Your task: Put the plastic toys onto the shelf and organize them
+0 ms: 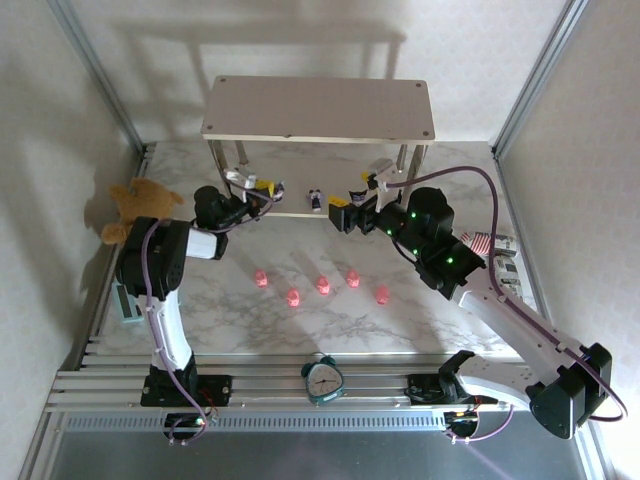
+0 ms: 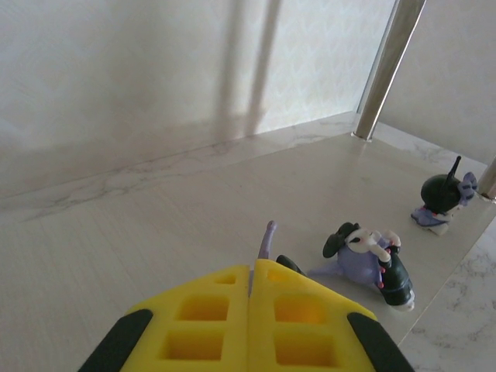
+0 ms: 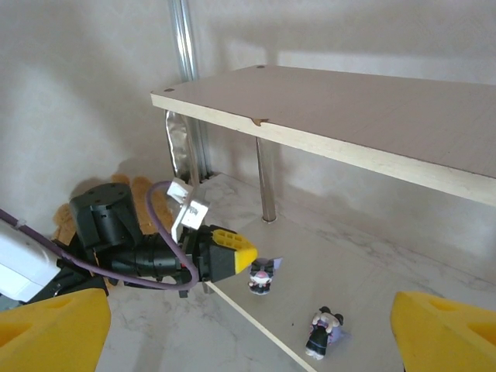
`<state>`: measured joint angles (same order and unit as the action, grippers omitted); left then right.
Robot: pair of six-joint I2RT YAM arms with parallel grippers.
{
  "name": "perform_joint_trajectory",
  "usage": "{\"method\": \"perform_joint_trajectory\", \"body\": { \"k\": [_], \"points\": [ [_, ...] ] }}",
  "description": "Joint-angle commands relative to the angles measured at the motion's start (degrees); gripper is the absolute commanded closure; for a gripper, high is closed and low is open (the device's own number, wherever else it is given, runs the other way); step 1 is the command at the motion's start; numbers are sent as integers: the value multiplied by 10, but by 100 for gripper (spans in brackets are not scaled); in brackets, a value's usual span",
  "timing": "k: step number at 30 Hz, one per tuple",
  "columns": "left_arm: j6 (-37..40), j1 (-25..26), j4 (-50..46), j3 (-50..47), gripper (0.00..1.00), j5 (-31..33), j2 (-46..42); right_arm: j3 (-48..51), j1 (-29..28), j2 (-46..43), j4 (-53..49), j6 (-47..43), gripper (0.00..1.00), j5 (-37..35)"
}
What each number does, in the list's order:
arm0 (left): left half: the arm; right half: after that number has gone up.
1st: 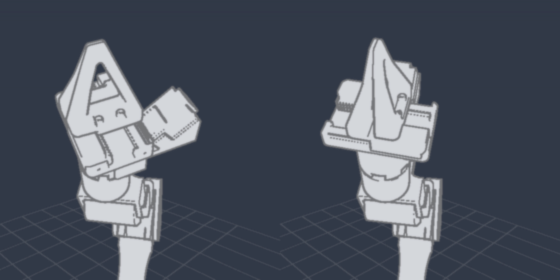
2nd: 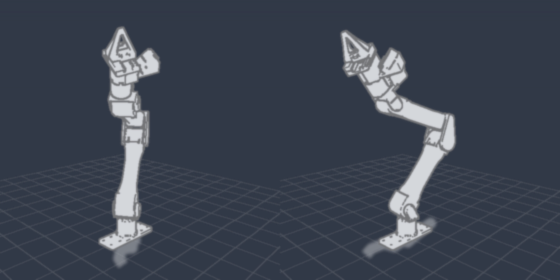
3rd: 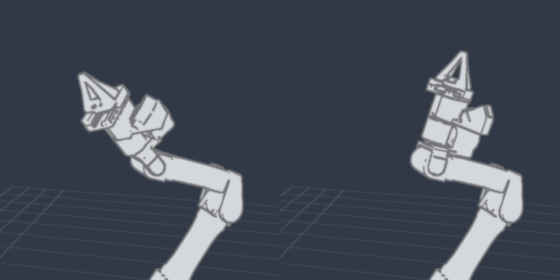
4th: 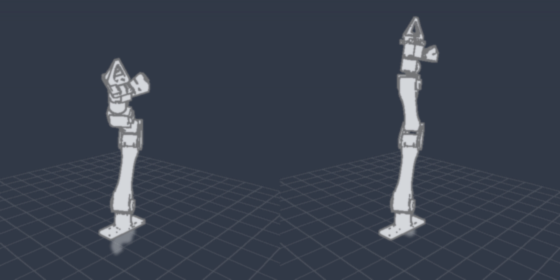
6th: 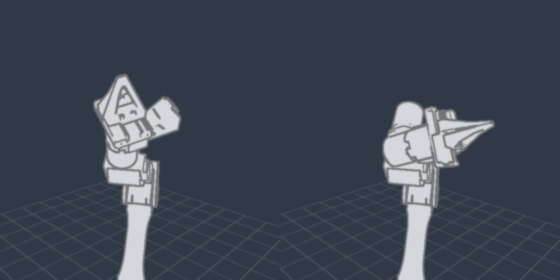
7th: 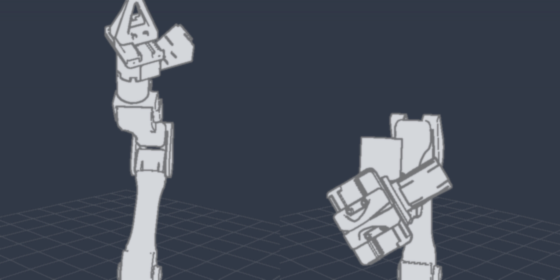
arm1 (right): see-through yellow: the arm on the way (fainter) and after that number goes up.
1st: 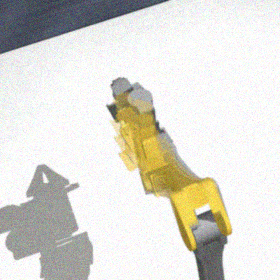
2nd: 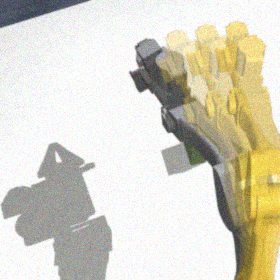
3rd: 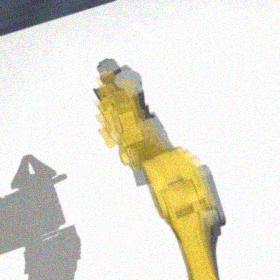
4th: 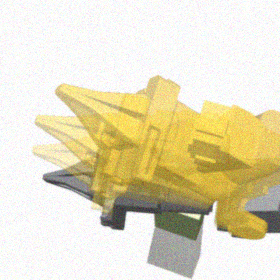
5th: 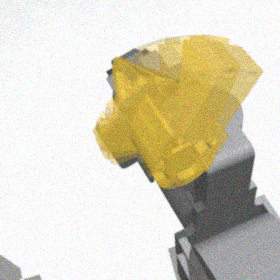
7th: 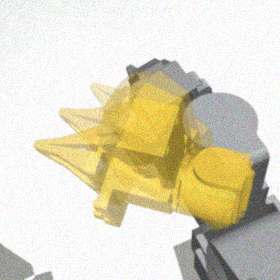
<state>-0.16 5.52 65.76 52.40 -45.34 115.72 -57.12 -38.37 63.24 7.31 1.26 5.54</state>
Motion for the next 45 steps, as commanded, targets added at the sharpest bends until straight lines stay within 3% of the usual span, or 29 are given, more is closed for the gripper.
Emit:
{"method": "perform_joint_trajectory", "body": {
  "k": [1,9,15,24,35,45],
  "points": [
    [1,-6,18,20,100,-21,16,13,4,1,29,7,7,-12],
    [-8,-11,26,22,100,-29,23,29,4,9,52,14,7,-10],
    [15,-15,-76,58,100,-23,26,34,4,13,62,16,7,-8],
    [11,-15,-150,95,100,-19,35,37,4,8,65,16,7,-12],
    [3,-14,-168,86,100,-5,20,32,4,4,61,12,7,-13],
    [45,12,-237,78,100,35,0,39,4,6,67,10,7,-5]
  ]
}}
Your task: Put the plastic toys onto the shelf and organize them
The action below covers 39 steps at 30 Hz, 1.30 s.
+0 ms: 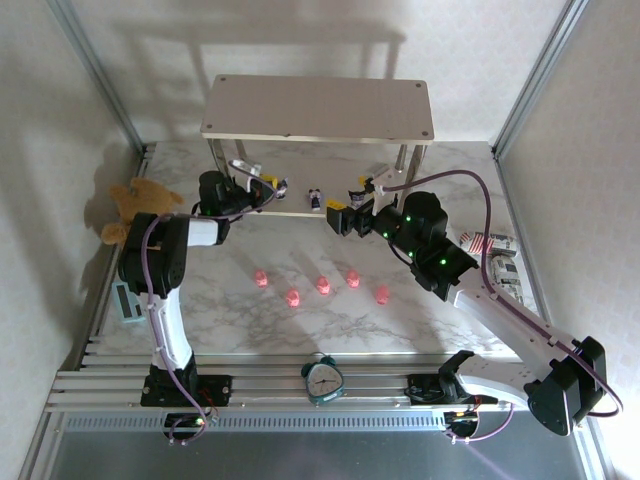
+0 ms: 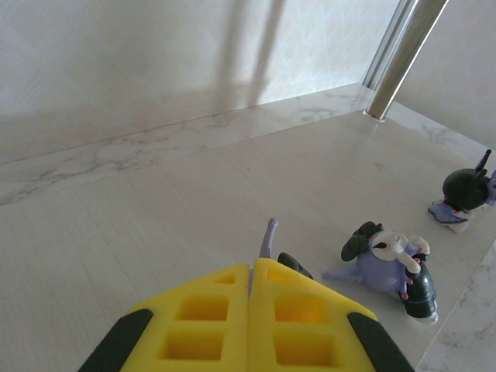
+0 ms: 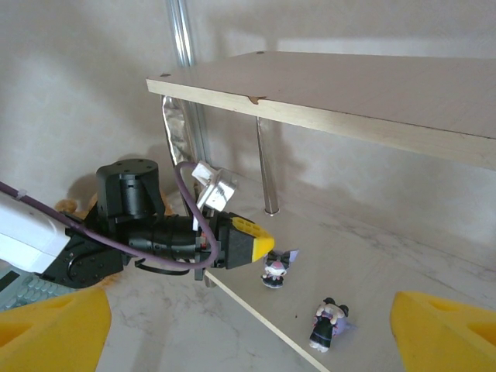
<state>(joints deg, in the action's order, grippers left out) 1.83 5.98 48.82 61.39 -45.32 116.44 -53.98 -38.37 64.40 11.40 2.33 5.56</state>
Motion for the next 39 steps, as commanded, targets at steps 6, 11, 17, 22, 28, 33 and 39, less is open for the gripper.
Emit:
{"method": "perform_joint_trajectory", "body": {
  "k": [6,11,17,22,28,33,39],
  "points": [
    [27,21,-71,-41,100,79,-30,10,4,-2,32,0,7,3],
    [33,33,-75,-66,100,106,-49,15,4,-2,38,2,7,7],
    [23,36,-96,-65,100,121,-54,24,4,-5,44,6,7,9],
    [17,36,-104,-69,99,124,-59,26,4,-6,45,8,7,11],
    [14,37,-115,-72,90,123,-62,27,4,-5,49,11,7,14],
    [13,36,-120,-69,88,122,-61,30,4,-8,51,14,7,14],
    [12,37,-123,-68,85,124,-62,32,4,-13,50,14,7,14]
  ]
}}
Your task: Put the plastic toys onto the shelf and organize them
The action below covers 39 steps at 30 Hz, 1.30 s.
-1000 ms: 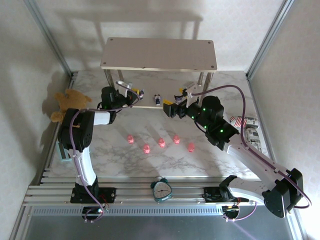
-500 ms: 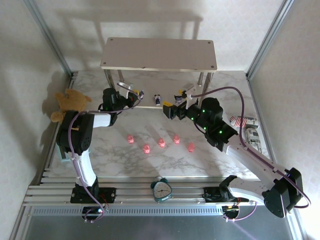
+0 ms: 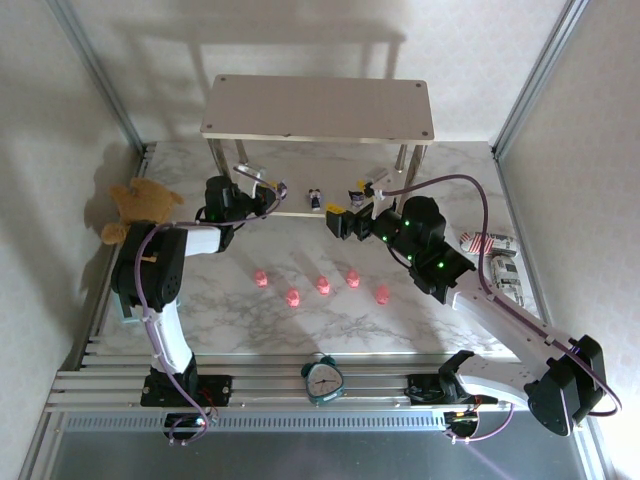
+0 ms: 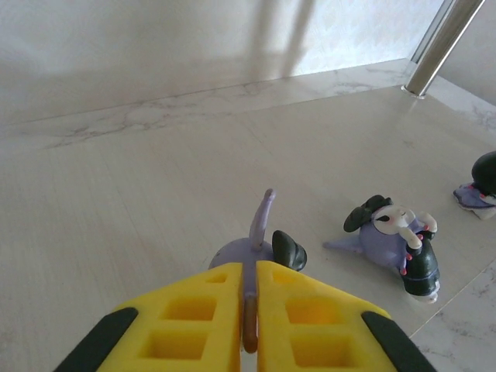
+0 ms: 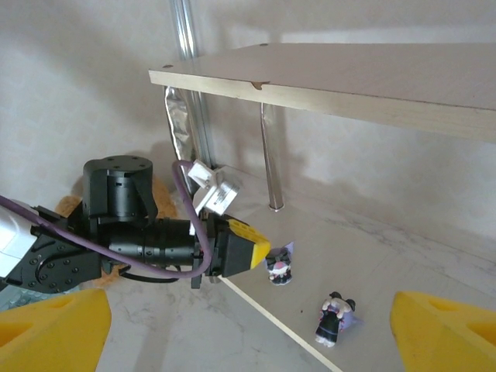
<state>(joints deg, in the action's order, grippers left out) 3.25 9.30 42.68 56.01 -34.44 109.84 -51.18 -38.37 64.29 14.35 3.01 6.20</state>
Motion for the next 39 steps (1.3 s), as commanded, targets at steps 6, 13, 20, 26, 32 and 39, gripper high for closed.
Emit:
{"method": "perform_joint_trajectory", "body": {
  "k": [6,13,20,26,32,39],
  "points": [
    [-3,4,-66,-14,82,17,0,6,4,-15,20,8,7,7],
    [-5,4,-68,-11,84,23,-6,7,4,-19,21,9,7,8],
    [1,4,-90,17,84,26,-8,7,4,-17,24,11,7,10],
    [4,4,-101,31,84,27,-8,6,4,-18,21,9,6,11],
    [5,5,-106,37,84,29,-6,6,4,-18,20,7,6,11],
    [8,4,-112,45,81,33,-5,5,4,-15,20,6,6,12]
  ]
}}
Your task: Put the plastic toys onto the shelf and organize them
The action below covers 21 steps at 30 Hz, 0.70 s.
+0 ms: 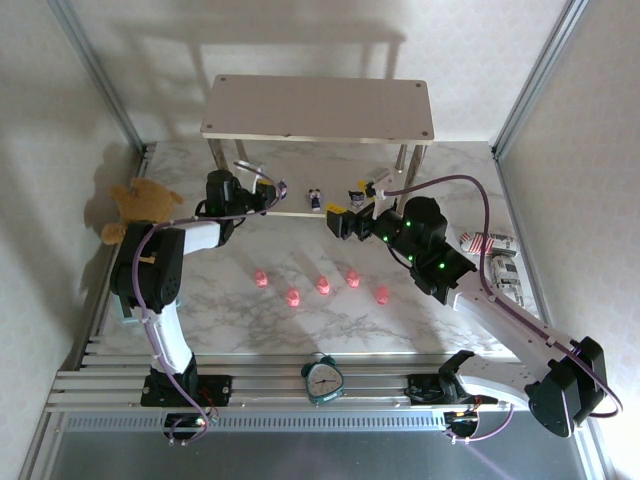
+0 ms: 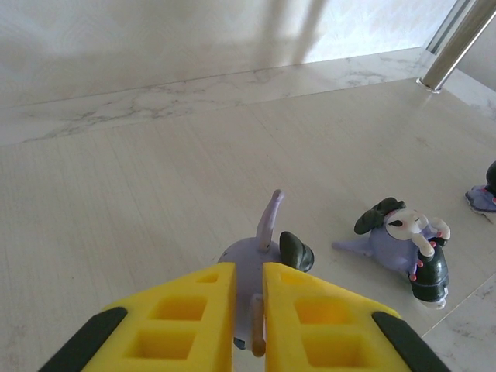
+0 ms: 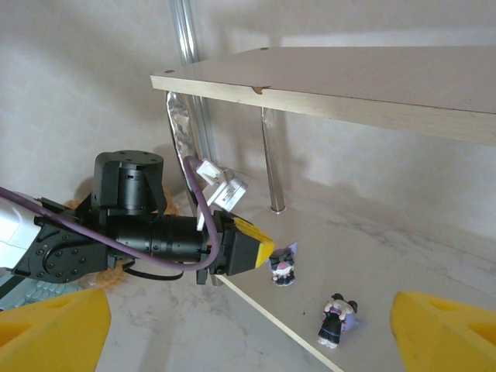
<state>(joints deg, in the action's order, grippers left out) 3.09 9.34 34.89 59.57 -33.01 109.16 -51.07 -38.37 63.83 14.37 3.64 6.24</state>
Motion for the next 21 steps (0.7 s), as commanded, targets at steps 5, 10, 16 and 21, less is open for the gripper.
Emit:
{"method": "perform_joint_trajectory", "body": {
  "k": [5,10,16,21],
  "points": [
    [14,4,-41,19,81,24,2,4,4,-10,20,-1,7,11],
    [18,4,-49,26,81,27,4,5,4,-10,20,-1,6,11],
    [18,4,-50,26,81,26,3,7,3,-11,22,-2,6,11],
    [20,5,-53,30,81,24,3,8,4,-12,22,-1,6,10]
  ]
}}
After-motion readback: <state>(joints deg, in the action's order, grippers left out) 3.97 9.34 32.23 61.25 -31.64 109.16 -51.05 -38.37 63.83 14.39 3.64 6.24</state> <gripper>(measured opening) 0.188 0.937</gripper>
